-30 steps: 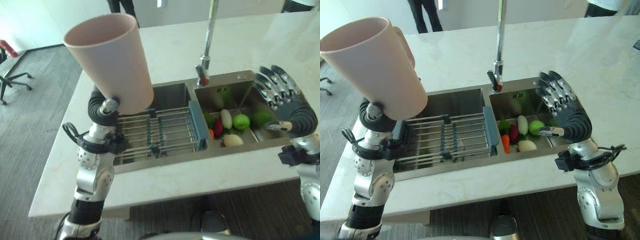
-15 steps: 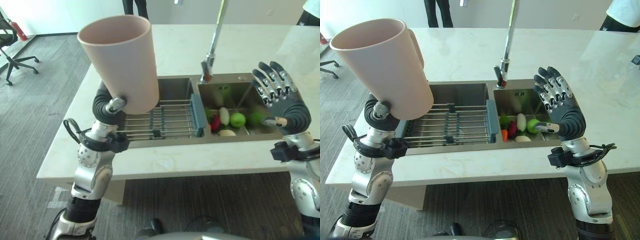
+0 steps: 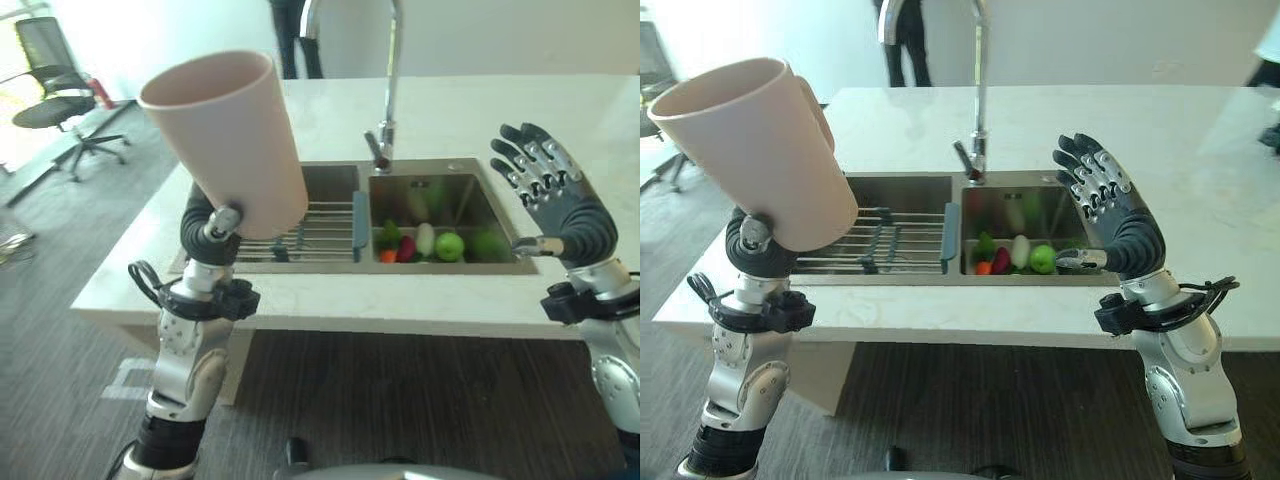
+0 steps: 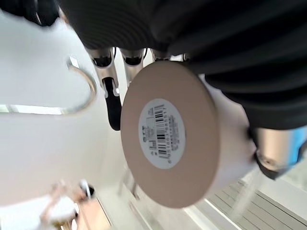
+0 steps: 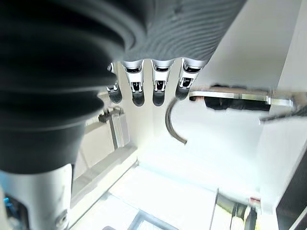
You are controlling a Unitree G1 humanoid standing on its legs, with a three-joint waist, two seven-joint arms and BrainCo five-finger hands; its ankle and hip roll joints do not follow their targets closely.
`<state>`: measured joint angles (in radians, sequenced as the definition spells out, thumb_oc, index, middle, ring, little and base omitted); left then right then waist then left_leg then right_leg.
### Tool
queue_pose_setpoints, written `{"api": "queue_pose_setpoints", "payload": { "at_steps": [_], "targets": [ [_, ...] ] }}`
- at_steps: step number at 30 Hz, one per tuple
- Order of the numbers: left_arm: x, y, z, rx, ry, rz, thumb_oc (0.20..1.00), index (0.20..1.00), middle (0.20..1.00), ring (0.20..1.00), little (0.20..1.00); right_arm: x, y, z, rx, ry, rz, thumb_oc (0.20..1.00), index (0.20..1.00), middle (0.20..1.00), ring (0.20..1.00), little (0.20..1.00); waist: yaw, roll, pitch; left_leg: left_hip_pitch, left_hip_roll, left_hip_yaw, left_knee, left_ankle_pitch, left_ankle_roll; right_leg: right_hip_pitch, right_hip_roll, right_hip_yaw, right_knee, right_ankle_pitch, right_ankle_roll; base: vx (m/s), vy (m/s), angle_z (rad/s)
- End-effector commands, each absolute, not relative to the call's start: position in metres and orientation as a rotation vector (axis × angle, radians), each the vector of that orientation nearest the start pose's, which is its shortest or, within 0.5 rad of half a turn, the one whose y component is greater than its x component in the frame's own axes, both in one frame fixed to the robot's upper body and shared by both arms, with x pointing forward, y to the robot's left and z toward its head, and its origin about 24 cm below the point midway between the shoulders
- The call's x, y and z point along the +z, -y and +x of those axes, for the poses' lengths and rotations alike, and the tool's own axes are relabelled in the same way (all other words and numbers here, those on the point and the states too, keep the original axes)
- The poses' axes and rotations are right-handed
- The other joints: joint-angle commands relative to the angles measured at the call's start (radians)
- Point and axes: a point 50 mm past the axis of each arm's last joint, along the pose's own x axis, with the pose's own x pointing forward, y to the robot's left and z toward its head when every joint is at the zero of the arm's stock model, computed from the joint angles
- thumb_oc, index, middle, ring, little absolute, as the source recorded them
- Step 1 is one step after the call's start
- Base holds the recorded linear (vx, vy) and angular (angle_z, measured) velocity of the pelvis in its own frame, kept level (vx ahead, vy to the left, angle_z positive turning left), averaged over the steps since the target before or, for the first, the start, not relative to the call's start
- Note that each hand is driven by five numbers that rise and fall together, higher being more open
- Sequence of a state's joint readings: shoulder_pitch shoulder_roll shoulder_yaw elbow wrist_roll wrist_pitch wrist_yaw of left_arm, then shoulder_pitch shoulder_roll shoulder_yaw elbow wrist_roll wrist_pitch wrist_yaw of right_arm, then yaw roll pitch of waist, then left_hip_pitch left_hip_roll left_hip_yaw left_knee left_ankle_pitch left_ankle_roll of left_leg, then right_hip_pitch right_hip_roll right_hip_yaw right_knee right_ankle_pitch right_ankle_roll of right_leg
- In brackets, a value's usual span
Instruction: Place the dishes in the dishwasher.
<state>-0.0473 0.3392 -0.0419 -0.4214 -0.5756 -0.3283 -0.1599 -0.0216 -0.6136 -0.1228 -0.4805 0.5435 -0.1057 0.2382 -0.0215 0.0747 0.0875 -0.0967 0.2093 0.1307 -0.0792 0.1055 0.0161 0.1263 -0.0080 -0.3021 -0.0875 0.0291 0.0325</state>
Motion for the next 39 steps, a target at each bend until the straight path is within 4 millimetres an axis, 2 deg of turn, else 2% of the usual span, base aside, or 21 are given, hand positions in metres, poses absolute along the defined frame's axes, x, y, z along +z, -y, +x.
{"api": "queue_pose_setpoints", "payload": {
  "at_steps": [1, 2, 3, 4, 5, 7, 10, 12, 13, 14, 15, 16, 17, 18, 20, 24, 30, 39],
  "targets": [
    [0.215, -0.182, 0.215, -0.421, 0.955, -0.200, 0.200, 0.200, 0.200, 0.200, 0.200, 0.238, 0.210, 0.222, 0.376, 0.805, -0.225, 1.000, 1.000, 1.000, 1.000, 1.000, -0.027, -0.122, 0.044, 0.150, -0.056, 0.314, 0.174, -0.138, -0.105, 0.022, -0.090, -0.050, 0.000, -0.048, 0.052, -0.39, -0.008, 2.01],
    [0.217, -0.181, 0.216, -0.434, 0.958, -0.204, 0.200, 0.200, 0.200, 0.200, 0.200, 0.241, 0.213, 0.221, 0.364, 0.815, -0.232, 1.000, 1.000, 1.000, 1.000, 1.000, -0.032, -0.129, 0.039, 0.166, -0.068, 0.354, 0.228, -0.174, -0.096, 0.015, -0.097, -0.083, 0.000, -0.036, 0.054, -0.41, 0.084, 2.49],
    [0.222, -0.178, 0.217, -0.447, 0.968, -0.206, 0.200, 0.200, 0.200, 0.200, 0.200, 0.242, 0.216, 0.221, 0.339, 0.825, -0.241, 1.000, 1.000, 1.000, 1.000, 1.000, -0.044, -0.119, 0.027, 0.214, -0.065, 0.380, 0.243, -0.209, -0.106, 0.015, -0.094, -0.132, 0.000, -0.036, 0.063, -0.32, 0.144, 1.86],
    [0.224, -0.178, 0.219, -0.453, 0.970, -0.218, 0.200, 0.200, 0.200, 0.200, 0.200, 0.242, 0.217, 0.220, 0.326, 0.826, -0.247, 1.000, 1.000, 1.000, 1.000, 1.000, -0.051, -0.116, 0.024, 0.238, -0.063, 0.398, 0.227, -0.211, -0.110, 0.010, -0.096, -0.168, 0.000, -0.025, 0.065, -0.32, 0.306, 2.69],
    [0.225, -0.175, 0.222, -0.468, 0.971, -0.241, 0.200, 0.200, 0.200, 0.200, 0.200, 0.239, 0.218, 0.220, 0.290, 0.818, -0.264, 1.000, 1.000, 1.000, 1.000, 1.000, -0.059, -0.101, 0.015, 0.291, -0.094, 0.386, 0.121, -0.213, -0.111, -0.013, -0.096, -0.224, 0.006, 0.002, 0.075, -0.25, 0.287, 2.32],
    [0.225, -0.174, 0.224, -0.465, 0.960, -0.248, 0.200, 0.200, 0.200, 0.200, 0.200, 0.236, 0.219, 0.220, 0.287, 0.803, -0.260, 1.000, 1.000, 1.000, 1.000, 1.000, -0.074, -0.088, 0.006, 0.343, -0.099, 0.399, 0.000, -0.172, -0.120, -0.039, -0.100, -0.268, 0.010, 0.023, 0.078, -0.19, 0.276, 1.96],
    [0.225, -0.169, 0.225, -0.482, 0.940, -0.258, 0.200, 0.200, 0.200, 0.200, 0.200, 0.233, 0.218, 0.222, 0.271, 0.787, -0.255, 1.000, 1.000, 1.000, 1.000, 1.000, -0.063, -0.080, 0.007, 0.314, -0.102, 0.351, -0.008, -0.172, -0.114, -0.080, -0.120, -0.300, 0.042, 0.037, 0.083, -0.14, 0.195, 1.42],
    [0.222, -0.168, 0.226, -0.503, 0.916, -0.270, 0.200, 0.200, 0.200, 0.200, 0.200, 0.232, 0.222, 0.222, 0.243, 0.774, -0.242, 1.000, 1.000, 1.000, 1.000, 1.000, -0.056, -0.074, 0.010, 0.298, -0.113, 0.296, -0.008, -0.174, -0.097, -0.128, -0.140, -0.283, 0.154, 0.023, 0.091, -0.08, 0.239, 1.07],
    [0.220, -0.167, 0.226, -0.514, 0.906, -0.265, 0.200, 0.200, 0.200, 0.200, 0.200, 0.231, 0.224, 0.221, 0.237, 0.770, -0.219, 1.000, 1.000, 1.000, 1.000, 1.000, -0.064, -0.070, 0.016, 0.289, -0.120, 0.250, -0.008, -0.176, -0.083, -0.174, -0.148, -0.217, 0.229, 0.021, 0.103, -0.11, 0.159, 1.15],
    [0.218, -0.166, 0.227, -0.527, 0.897, -0.265, 0.200, 0.200, 0.200, 0.200, 0.200, 0.228, 0.227, 0.220, 0.224, 0.767, -0.202, 1.000, 1.000, 1.000, 1.000, 1.000, -0.083, -0.073, 0.019, 0.265, -0.131, 0.206, -0.008, -0.159, -0.067, -0.214, -0.133, -0.123, 0.264, 0.026, 0.094, -0.10, 0.077, 0.95],
    [0.217, -0.165, 0.228, -0.544, 0.892, -0.271, 0.200, 0.200, 0.200, 0.200, 0.200, 0.226, 0.229, 0.219, 0.205, 0.764, -0.201, 1.000, 1.000, 1.000, 1.000, 1.000, -0.091, -0.074, 0.019, 0.256, -0.137, 0.169, -0.008, -0.159, -0.062, -0.223, -0.116, -0.059, 0.261, 0.017, 0.092, -0.10, -0.006, 0.72],
    [0.214, -0.162, 0.231, -0.567, 0.886, -0.283, 0.200, 0.200, 0.200, 0.200, 0.200, 0.219, 0.232, 0.217, 0.183, 0.748, -0.195, 1.000, 1.000, 1.000, 1.000, 1.000, -0.115, -0.076, 0.018, 0.234, -0.149, 0.077, -0.008, -0.161, -0.047, -0.223, -0.082, 0.081, 0.240, -0.006, 0.086, -0.10, -0.020, 1.43],
    [0.216, -0.156, 0.233, -0.564, 0.892, -0.292, 0.200, 0.200, 0.200, 0.200, 0.200, 0.215, 0.235, 0.212, 0.186, 0.748, -0.188, 1.000, 1.000, 1.000, 1.000, 1.000, -0.131, -0.080, 0.009, 0.198, -0.156, 0.010, -0.008, -0.148, -0.037, -0.170, -0.078, 0.168, 0.181, -0.040, 0.081, -0.17, -0.054, 2.66],
    [0.219, -0.157, 0.234, -0.537, 0.911, -0.289, 0.200, 0.200, 0.200, 0.200, 0.200, 0.216, 0.234, 0.210, 0.218, 0.757, -0.168, 1.000, 1.000, 1.000, 1.000, 1.000, -0.130, -0.086, 0.006, 0.187, -0.161, 0.007, -0.008, -0.140, -0.043, -0.132, -0.084, 0.157, 0.093, -0.016, 0.082, -0.19, -0.079, 2.40],
    [0.223, -0.160, 0.235, -0.484, 0.936, -0.278, 0.200, 0.200, 0.200, 0.200, 0.200, 0.217, 0.228, 0.213, 0.255, 0.763, -0.148, 1.000, 1.000, 1.000, 1.000, 1.000, -0.121, -0.089, 0.000, 0.177, -0.166, 0.002, -0.008, -0.140, -0.055, -0.099, -0.097, 0.161, 0.013, 0.021, 0.096, -0.12, -0.108, 0.69],
    [0.225, -0.162, 0.234, -0.471, 0.934, -0.295, 0.200, 0.200, 0.200, 0.200, 0.200, 0.219, 0.222, 0.219, 0.266, 0.761, -0.129, 1.000, 1.000, 1.000, 1.000, 1.000, -0.099, -0.086, -0.003, 0.173, -0.157, 0.007, -0.008, -0.131, -0.063, -0.080, -0.099, 0.146, 0.000, 0.019, 0.098, -0.07, -0.094, -0.04],
    [0.222, -0.166, 0.228, -0.493, 0.924, -0.307, 0.200, 0.200, 0.200, 0.200, 0.200, 0.217, 0.212, 0.220, 0.288, 0.757, -0.125, 1.000, 1.000, 1.000, 1.000, 1.000, -0.060, -0.081, -0.021, 0.168, -0.143, -0.007, -0.008, -0.126, -0.074, -0.044, -0.094, 0.118, 0.000, -0.016, 0.086, -0.03, -0.098, 0.15],
    [0.224, -0.172, 0.223, -0.487, 0.955, -0.330, 0.200, 0.200, 0.200, 0.200, 0.200, 0.220, 0.206, 0.219, 0.350, 0.774, -0.140, 1.000, 1.000, 1.000, 1.000, 1.000, -0.039, -0.079, -0.027, 0.171, -0.129, -0.019, -0.008, -0.121, -0.085, -0.019, -0.092, 0.096, 0.000, -0.036, 0.083, -0.03, -0.032, 0.17]
  ]
}}
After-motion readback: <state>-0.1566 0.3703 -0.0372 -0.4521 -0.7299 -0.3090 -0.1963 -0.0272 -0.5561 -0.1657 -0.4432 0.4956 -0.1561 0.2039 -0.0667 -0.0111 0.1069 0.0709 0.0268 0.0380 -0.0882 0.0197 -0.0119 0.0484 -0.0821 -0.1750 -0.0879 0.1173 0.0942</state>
